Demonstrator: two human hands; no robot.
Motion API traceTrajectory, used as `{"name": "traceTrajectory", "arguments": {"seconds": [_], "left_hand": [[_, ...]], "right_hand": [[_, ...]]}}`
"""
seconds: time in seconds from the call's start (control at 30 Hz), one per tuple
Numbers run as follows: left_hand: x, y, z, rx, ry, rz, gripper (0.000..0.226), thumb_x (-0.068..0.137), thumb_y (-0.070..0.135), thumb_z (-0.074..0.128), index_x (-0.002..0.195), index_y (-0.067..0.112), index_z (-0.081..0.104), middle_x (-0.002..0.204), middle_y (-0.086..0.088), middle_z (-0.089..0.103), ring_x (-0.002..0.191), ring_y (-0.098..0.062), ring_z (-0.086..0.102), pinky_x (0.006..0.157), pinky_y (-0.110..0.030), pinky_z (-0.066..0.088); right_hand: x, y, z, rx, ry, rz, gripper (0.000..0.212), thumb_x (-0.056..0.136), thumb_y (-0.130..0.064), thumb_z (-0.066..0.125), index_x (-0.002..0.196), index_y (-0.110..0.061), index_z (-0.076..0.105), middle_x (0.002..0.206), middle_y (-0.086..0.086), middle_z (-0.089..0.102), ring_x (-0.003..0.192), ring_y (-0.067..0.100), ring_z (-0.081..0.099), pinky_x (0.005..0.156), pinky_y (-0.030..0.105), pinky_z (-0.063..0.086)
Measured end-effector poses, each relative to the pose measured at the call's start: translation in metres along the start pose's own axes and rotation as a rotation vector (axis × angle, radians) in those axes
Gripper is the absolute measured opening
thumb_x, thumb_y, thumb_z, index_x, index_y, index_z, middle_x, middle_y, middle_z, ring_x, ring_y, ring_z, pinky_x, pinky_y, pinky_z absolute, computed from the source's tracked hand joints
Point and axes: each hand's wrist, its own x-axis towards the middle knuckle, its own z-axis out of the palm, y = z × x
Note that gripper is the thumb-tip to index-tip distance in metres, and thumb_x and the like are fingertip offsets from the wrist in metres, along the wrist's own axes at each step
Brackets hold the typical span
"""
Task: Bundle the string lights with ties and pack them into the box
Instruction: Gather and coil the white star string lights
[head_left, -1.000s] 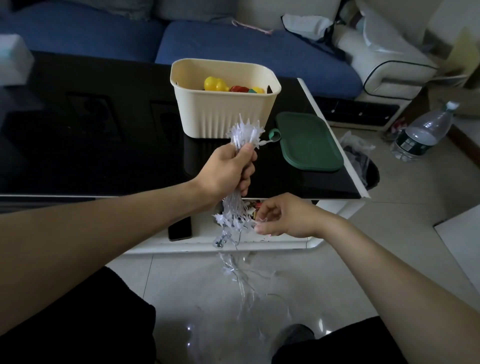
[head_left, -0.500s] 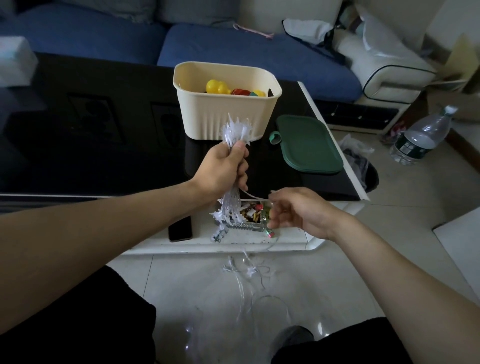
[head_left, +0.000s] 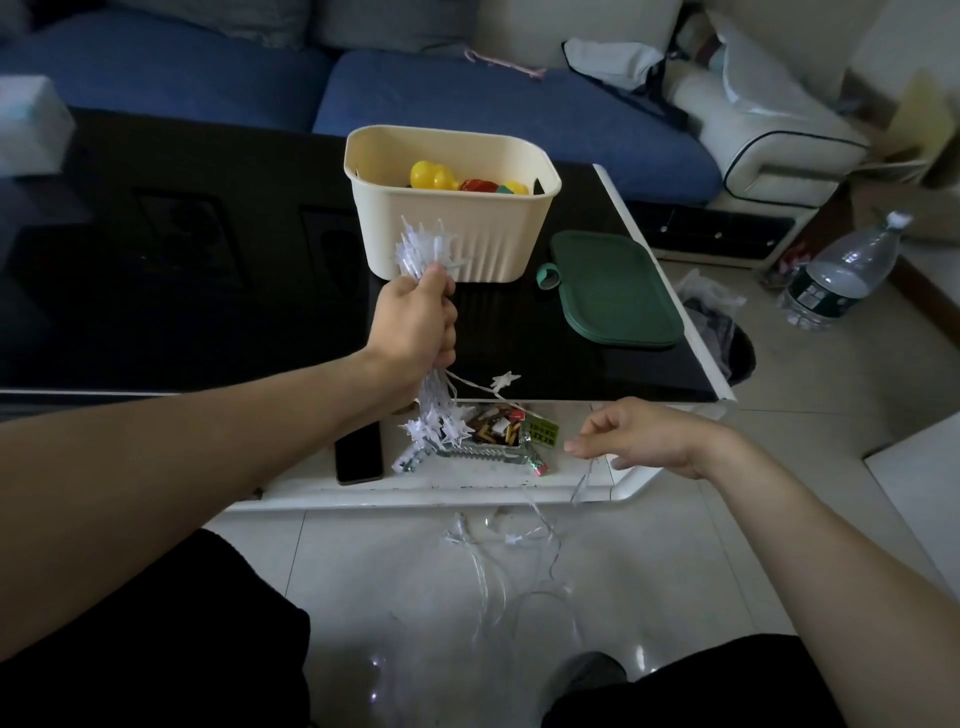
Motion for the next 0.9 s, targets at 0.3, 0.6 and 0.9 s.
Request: {"name": "traceTrajectory", "arguments": {"seconds": [0.3, 0.6, 0.9], "left_hand": [[-0.001, -0.005, 0.001, 0.018, -0.027, -0.044, 0.026, 0.103, 0.021, 0.037, 0.078, 0.016, 0.043, 0.047, 0.006, 0.03, 0.039, -0.011, 0.023, 0.039, -0.022, 0.023], [-0.004, -0.009, 0.006, 0.064, -0.081, -0.054, 0.026, 0.102, 0.021, 0.039, 0.078, 0.015, 0.045, 0.052, 0.002, 0.03, 0.042, -0.014, 0.023, 0.043, -0.025, 0.023], [-0.006, -0.015, 0.006, 0.176, -0.071, -0.078, 0.025, 0.103, 0.022, 0.038, 0.08, 0.015, 0.045, 0.052, 0.004, 0.033, 0.042, -0.011, 0.027, 0.042, -0.024, 0.026]], "right_hand": [[-0.009, 0.002, -0.01, 0.06, 0.03, 0.056, 0.027, 0.101, -0.029, 0.059, 0.098, -0.004, 0.067, 0.054, 0.0, 0.048, 0.052, 0.017, 0.059, 0.075, 0.042, 0.059], [-0.034, -0.031, -0.005, 0.49, 0.045, -0.065, 0.039, 0.085, -0.051, 0.064, 0.092, -0.013, 0.054, 0.053, -0.006, 0.025, 0.044, 0.01, 0.021, 0.044, 0.024, 0.023], [-0.029, -0.024, -0.019, 1.144, -0.24, -0.495, 0.055, 0.052, -0.003, 0.08, 0.1, -0.01, 0.055, 0.083, 0.006, 0.052, 0.068, 0.015, 0.049, 0.058, 0.025, 0.042]]}}
